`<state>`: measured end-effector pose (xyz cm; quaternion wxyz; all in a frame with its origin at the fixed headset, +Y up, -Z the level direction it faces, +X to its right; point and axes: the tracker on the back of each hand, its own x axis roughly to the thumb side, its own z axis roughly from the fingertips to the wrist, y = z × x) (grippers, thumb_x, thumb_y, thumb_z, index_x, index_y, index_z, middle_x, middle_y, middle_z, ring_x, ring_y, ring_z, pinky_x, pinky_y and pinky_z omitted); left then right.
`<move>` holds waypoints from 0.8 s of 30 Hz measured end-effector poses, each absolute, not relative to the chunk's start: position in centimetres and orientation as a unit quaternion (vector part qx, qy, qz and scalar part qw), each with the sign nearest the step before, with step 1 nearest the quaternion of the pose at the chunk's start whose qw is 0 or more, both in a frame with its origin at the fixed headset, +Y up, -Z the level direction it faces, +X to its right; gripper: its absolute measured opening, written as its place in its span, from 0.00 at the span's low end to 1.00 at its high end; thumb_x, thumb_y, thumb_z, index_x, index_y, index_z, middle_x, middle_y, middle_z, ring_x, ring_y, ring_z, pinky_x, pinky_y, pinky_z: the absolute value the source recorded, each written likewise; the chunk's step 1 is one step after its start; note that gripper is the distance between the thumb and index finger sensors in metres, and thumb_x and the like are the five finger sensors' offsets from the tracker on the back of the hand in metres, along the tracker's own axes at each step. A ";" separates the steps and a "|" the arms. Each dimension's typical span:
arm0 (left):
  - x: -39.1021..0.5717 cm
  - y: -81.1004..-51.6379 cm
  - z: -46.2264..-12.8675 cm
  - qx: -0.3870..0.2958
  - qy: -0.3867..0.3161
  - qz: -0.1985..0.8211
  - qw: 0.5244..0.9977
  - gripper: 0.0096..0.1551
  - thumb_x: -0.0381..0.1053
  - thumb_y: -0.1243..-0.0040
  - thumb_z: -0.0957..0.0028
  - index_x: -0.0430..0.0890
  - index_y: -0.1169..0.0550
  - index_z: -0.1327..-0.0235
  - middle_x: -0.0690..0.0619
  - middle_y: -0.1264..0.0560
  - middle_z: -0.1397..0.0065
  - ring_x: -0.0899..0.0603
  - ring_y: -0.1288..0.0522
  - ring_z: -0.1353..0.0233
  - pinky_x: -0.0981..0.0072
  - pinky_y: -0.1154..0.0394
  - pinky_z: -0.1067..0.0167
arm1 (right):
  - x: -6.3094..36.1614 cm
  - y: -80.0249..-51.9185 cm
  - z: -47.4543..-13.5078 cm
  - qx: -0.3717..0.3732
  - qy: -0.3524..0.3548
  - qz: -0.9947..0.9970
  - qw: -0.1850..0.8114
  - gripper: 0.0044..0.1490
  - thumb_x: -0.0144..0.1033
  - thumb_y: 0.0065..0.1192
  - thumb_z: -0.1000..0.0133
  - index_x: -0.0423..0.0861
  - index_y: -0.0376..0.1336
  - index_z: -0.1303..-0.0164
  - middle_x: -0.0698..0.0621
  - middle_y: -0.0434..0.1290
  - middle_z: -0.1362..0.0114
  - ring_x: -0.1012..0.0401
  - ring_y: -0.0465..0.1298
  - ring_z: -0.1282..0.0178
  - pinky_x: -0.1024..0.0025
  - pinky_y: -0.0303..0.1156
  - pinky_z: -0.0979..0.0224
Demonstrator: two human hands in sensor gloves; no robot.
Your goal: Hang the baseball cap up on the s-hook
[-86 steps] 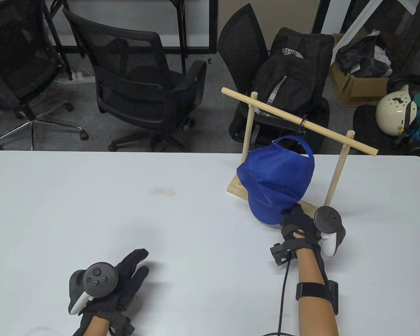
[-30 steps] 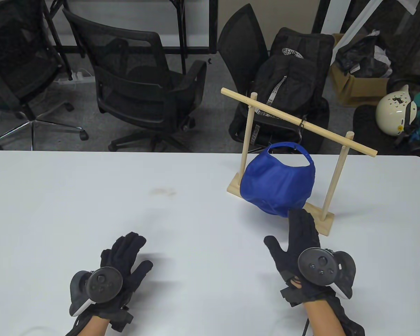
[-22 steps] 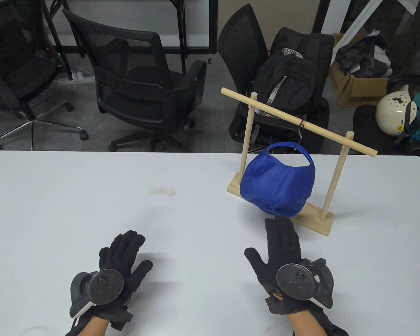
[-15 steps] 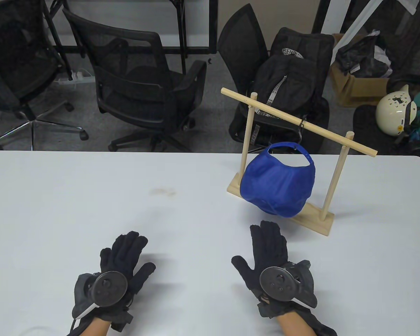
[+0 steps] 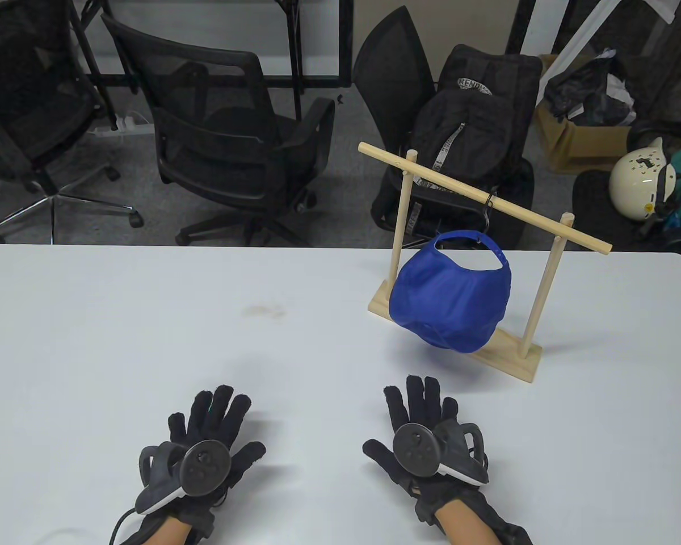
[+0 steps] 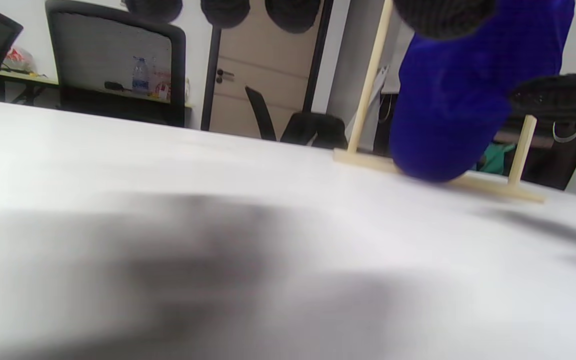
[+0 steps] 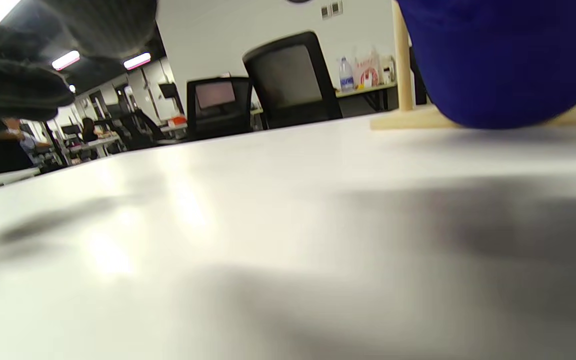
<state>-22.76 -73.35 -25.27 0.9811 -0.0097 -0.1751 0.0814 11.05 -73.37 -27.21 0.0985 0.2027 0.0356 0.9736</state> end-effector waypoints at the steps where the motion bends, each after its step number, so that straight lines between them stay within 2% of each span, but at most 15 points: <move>1: -22.6 -73.5 -25.3 -0.015 -0.176 0.075 0.981 0.53 0.69 0.50 0.40 0.41 0.41 0.08 0.30 0.48 0.07 0.16 0.47 0.13 0.11 0.48 0.35 | 11.1 -73.6 -27.3 0.201 0.044 0.974 0.095 0.62 0.63 0.50 0.40 0.28 0.39 0.16 0.16 0.36 0.20 0.19 0.36 0.24 0.16 0.40 0.37; 13: -22.0 -74.8 -25.6 -0.068 -0.169 0.023 0.983 0.56 0.72 0.53 0.41 0.42 0.45 0.07 0.29 0.52 0.07 0.15 0.49 0.13 0.10 0.49 0.36 | 12.4 -76.4 -28.8 0.155 0.154 0.973 0.072 0.63 0.65 0.48 0.40 0.32 0.33 0.16 0.19 0.30 0.20 0.20 0.30 0.25 0.15 0.36 0.39; 18: -22.5 -74.9 -25.7 -0.083 -0.155 0.021 0.984 0.56 0.72 0.53 0.41 0.42 0.46 0.07 0.29 0.53 0.07 0.15 0.50 0.14 0.10 0.49 0.36 | 12.8 -77.2 -29.1 0.139 0.181 0.971 0.067 0.63 0.64 0.48 0.41 0.33 0.33 0.16 0.19 0.29 0.20 0.21 0.29 0.25 0.16 0.35 0.39; 24: -23.2 -74.6 -25.8 -0.077 -0.153 0.042 0.984 0.56 0.72 0.52 0.41 0.42 0.47 0.07 0.29 0.53 0.07 0.15 0.50 0.13 0.11 0.48 0.35 | 12.6 -77.3 -29.2 0.142 0.183 0.971 0.066 0.63 0.63 0.49 0.41 0.32 0.32 0.16 0.19 0.29 0.21 0.21 0.29 0.25 0.16 0.34 0.38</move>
